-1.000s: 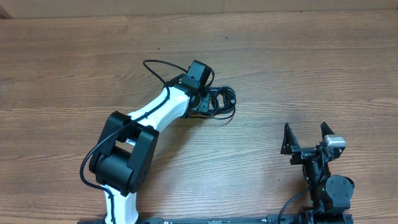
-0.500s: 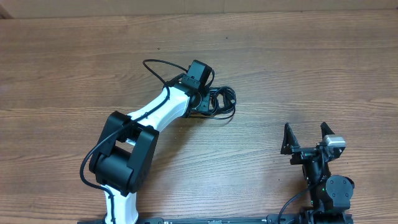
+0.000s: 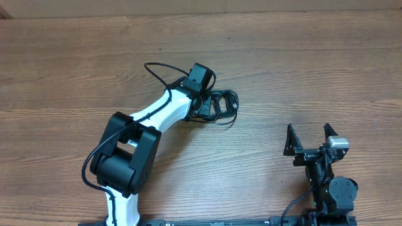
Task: Untangle cables
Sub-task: 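Lower the left gripper and close it on the cable loops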
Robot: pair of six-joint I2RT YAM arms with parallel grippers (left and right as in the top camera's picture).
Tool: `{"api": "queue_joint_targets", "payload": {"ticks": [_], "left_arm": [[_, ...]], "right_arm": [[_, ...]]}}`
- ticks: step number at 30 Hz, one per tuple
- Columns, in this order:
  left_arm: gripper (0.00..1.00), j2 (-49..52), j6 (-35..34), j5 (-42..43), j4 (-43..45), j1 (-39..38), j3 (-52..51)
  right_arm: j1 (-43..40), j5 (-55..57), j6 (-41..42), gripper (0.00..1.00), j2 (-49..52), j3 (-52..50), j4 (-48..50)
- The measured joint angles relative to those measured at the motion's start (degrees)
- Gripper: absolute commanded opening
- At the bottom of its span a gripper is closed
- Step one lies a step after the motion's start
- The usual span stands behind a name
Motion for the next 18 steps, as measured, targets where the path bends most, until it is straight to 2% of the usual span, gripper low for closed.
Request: {"api": "queue_joint_targets", "payload": {"ticks": [18], "left_arm": [[0.04,0.09,0.33,0.02,-0.74,0.0,0.04]], "right_arm": [[0.0,0.0,0.0,1.0,0.0,0.0,-0.02]]}}
